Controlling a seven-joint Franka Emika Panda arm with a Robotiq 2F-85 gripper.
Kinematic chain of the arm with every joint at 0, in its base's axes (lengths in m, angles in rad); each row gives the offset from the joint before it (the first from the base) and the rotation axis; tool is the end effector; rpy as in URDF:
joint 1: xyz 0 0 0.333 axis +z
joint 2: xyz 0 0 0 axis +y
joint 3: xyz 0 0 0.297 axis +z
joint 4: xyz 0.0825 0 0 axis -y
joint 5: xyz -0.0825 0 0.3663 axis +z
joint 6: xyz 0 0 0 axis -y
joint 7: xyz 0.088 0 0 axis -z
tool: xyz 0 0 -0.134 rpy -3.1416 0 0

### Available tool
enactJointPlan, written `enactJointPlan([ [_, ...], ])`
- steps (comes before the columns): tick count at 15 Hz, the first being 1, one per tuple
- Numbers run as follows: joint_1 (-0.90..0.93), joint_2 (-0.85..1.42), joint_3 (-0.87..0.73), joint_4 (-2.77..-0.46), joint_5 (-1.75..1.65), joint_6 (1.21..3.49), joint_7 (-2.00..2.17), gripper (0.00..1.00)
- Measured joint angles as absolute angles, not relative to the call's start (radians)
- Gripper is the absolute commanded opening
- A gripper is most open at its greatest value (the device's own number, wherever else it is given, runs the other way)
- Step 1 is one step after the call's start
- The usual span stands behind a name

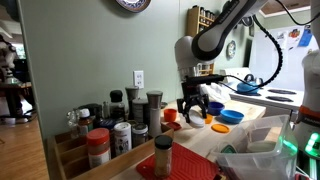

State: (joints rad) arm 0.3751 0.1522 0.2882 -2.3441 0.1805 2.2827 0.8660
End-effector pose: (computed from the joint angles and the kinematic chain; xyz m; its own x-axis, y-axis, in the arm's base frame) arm 0.3649 0.2991 0.2252 0.9104 -0.3251 -0.2559 -0.3186 -0.9455 0.0675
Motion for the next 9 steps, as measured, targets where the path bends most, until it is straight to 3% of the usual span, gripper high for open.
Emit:
enactJointPlan([
  [9, 0.295, 0.19, 0.244, -2.197, 0.177, 2.035, 0.599, 0.61],
])
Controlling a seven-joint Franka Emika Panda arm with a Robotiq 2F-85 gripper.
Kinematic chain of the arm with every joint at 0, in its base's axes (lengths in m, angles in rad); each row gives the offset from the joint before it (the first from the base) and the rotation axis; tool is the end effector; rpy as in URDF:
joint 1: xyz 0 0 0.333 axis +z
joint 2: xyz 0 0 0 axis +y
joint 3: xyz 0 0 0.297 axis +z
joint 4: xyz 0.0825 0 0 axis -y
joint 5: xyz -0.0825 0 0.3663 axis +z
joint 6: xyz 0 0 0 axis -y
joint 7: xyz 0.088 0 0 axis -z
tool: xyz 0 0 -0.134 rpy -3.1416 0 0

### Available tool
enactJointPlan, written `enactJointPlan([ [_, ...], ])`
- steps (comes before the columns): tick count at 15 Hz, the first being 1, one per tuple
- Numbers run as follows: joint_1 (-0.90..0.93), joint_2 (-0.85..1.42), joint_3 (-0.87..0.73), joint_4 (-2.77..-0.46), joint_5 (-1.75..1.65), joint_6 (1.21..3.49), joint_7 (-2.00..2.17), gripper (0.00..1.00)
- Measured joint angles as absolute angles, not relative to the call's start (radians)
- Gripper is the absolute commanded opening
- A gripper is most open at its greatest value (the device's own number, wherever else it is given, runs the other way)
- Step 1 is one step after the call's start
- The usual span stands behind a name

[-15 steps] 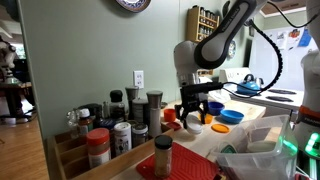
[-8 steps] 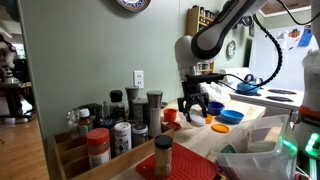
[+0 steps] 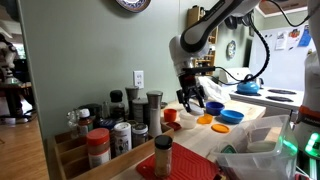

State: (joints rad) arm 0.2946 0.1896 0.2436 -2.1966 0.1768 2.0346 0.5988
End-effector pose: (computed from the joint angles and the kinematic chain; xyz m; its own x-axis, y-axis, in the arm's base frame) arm 0.4092 0.2629 0.2472 0.9105 -0.1624 -0.3804 -0.1515 -0.9867 0.0587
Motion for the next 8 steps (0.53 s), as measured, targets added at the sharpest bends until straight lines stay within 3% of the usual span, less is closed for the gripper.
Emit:
enactJointPlan([
  [8, 0.288, 0.341, 0.211, -2.021, 0.16, 1.913, 0.501, 0.61],
])
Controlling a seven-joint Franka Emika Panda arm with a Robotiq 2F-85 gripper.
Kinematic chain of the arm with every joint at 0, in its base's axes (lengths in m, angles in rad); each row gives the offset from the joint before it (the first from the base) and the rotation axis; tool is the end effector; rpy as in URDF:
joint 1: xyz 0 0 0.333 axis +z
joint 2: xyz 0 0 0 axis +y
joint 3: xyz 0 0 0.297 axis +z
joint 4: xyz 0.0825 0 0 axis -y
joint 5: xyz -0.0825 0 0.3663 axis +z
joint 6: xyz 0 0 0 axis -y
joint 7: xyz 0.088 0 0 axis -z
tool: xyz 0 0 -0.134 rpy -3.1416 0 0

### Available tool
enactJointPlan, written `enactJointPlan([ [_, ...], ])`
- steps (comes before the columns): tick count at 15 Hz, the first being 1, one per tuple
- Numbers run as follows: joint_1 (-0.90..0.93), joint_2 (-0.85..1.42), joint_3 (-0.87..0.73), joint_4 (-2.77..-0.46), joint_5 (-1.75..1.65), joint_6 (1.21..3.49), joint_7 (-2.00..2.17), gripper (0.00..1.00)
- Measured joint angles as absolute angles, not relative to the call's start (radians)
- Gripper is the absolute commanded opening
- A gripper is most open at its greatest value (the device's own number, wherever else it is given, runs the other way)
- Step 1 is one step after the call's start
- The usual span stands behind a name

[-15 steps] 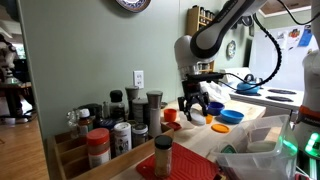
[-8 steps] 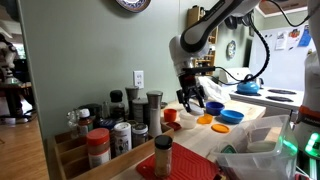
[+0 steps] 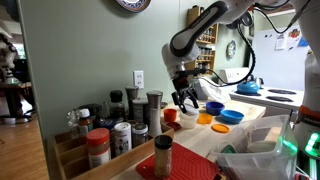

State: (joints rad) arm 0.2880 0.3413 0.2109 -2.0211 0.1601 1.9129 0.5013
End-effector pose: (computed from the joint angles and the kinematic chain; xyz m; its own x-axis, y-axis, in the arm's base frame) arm 0.4453 0.2615 0.2295 0.8794 -0.0885 -0.4679 -0.0740 -0.9960 0.0492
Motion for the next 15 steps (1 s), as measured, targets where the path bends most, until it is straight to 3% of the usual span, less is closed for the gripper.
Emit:
enactJointPlan([
  [15, 0.311, 0.4, 0.196, -1.929, 0.127, 1.781, 0.49, 0.61],
])
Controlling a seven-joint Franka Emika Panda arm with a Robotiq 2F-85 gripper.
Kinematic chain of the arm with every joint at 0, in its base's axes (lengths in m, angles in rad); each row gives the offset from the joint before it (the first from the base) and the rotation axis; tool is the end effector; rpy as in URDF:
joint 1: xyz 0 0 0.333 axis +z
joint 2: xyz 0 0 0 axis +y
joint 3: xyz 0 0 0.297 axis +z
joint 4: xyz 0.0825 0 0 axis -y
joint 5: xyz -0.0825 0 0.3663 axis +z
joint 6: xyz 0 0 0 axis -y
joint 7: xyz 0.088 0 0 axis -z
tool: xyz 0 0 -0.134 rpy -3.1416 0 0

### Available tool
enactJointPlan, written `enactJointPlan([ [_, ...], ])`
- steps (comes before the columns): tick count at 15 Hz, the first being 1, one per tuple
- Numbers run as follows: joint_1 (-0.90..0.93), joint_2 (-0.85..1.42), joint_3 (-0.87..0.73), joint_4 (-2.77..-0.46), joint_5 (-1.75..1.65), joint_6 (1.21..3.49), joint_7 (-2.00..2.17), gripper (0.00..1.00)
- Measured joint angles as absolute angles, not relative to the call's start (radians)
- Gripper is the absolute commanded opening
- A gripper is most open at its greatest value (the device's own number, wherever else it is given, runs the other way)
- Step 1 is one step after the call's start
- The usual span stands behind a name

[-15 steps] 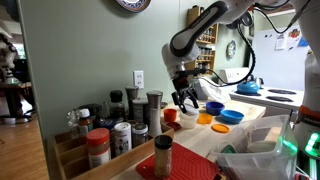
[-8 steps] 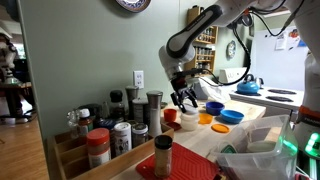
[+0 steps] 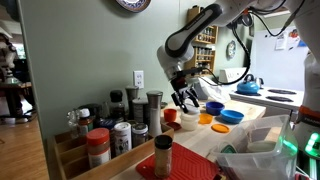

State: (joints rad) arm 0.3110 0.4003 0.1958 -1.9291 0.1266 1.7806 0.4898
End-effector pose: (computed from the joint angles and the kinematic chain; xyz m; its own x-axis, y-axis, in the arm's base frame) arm 0.4487 0.2655 0.2277 0.8425 -0.0599 -0.5353 -0.0099 -0.9953 0.0959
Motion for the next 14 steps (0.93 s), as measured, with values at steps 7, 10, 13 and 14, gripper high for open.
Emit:
enactJointPlan([
  [7, 0.341, 0.403, 0.196, -1.914, 0.113, 1.756, 0.49, 0.61],
  [10, 0.342, 0.409, 0.195, -1.912, 0.096, 1.756, 0.49, 0.61],
  [13, 0.342, 0.414, 0.194, -1.912, 0.086, 1.756, 0.49, 0.61],
  [14, 0.342, 0.416, 0.194, -1.912, 0.085, 1.756, 0.49, 0.61],
])
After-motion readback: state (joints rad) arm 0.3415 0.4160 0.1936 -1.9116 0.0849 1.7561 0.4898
